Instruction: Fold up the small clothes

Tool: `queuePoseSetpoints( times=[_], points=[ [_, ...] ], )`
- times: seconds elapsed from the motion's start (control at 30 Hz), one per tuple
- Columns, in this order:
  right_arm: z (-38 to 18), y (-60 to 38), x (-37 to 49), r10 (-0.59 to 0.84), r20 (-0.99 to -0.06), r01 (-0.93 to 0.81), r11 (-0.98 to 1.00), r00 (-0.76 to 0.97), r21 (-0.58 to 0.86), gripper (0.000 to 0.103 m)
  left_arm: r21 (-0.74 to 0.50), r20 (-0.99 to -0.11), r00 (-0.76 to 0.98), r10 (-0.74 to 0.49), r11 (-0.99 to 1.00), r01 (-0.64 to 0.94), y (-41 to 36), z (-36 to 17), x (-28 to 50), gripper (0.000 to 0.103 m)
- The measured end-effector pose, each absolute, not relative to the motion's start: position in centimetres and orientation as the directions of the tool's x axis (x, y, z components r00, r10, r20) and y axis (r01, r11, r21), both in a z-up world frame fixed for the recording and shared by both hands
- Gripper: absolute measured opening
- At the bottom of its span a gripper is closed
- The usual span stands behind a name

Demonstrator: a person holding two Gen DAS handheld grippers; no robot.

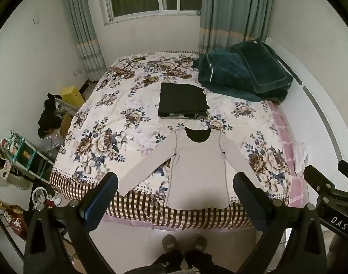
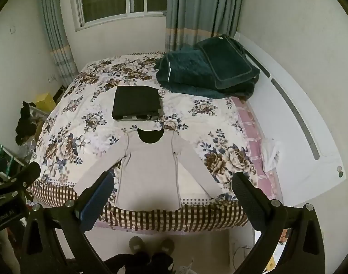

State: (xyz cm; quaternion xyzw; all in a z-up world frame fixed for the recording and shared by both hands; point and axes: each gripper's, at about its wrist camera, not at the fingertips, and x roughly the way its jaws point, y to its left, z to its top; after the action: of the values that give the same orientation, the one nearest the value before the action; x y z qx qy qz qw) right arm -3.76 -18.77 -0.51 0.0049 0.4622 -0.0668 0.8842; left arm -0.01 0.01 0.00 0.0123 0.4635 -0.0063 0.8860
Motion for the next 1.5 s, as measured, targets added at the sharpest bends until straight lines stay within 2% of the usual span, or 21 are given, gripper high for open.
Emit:
queuePoseSetpoints(
  times=[0.1, 0.63, 1.5],
  points=[
    [-0.5, -18.8, -3.8, -0.101, -0.813, 0.119, 0.992, 0.573, -0.04, 0.103, -0.011, -0.817, 0.576, -0.023, 1.0, 0.024, 0.2, 0.0, -0.1, 0.103],
    [-0.3, -18.4, -3.3, -0.084, -0.817, 0.105, 0.994, 0.57, -0.028, 0.103, 0.022, -0.811, 0.584, 0.01, 1.0, 0.013, 0.0, -0.1, 0.0, 0.103],
    [0.7, -18.3, -3.2, -0.087, -0.809, 0.103, 0.994, 0.581, -0.033, 0.103, 0.007, -0.805, 0.594, -0.005, 1.0, 0.018, 0.0, 0.8, 0.3, 0.103]
  ],
)
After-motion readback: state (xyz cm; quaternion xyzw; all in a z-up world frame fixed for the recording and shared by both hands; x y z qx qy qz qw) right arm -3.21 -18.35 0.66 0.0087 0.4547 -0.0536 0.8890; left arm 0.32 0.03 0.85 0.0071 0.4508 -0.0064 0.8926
